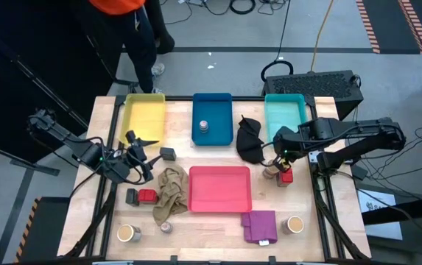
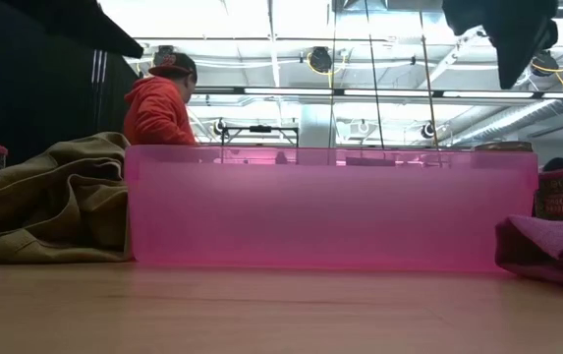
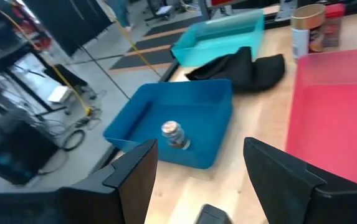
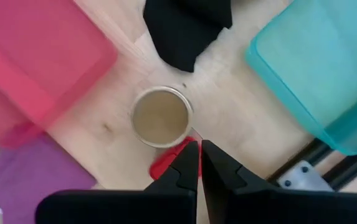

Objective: Sort spices by type
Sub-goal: Put the middle right golden seasoning bottle into the light blue bin

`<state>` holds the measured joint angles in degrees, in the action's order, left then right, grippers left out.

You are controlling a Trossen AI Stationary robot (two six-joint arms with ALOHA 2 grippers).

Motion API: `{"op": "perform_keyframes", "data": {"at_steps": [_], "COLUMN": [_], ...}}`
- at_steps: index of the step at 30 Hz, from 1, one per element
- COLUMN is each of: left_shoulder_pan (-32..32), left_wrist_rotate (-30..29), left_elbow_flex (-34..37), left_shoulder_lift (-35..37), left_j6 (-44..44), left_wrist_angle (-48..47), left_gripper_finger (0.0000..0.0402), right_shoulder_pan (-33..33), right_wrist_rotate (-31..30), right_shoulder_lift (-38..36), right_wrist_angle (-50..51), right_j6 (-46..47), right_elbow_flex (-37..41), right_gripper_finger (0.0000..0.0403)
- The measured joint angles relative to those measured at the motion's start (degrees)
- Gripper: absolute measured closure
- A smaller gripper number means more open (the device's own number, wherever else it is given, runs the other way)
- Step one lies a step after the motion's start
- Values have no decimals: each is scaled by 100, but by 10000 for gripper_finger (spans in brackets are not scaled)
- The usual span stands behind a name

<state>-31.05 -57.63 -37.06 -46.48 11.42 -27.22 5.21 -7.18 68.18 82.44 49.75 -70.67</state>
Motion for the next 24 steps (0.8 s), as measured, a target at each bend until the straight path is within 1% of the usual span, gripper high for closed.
{"op": "perform_keyframes", "data": {"at_steps": [3,6,9,13,18,24], "left_shoulder_pan": [-2,0,-2,-2,85,395], "left_wrist_rotate": [-270,-464,-477,-479,-482,-478], "left_elbow_flex": [0,0,0,0,0,-2], "left_shoulder_lift": [0,0,0,0,17,33], "left_j6": [-293,-702,-1106,-1500,-1678,-1672], "left_wrist_angle": [148,512,909,1205,1234,1230], "left_gripper_finger": [157,157,157,157,157,157], "right_shoulder_pan": [0,0,4,0,4,-36], "right_wrist_rotate": [-18,-30,-73,-6,186,566], "right_shoulder_lift": [0,0,0,28,261,743], "right_wrist_angle": [-170,-356,-635,-781,-749,-734], "right_j6": [300,281,35,233,366,97], "right_elbow_flex": [0,0,0,0,2,2], "right_gripper_finger": [403,403,403,392,346,262]}}
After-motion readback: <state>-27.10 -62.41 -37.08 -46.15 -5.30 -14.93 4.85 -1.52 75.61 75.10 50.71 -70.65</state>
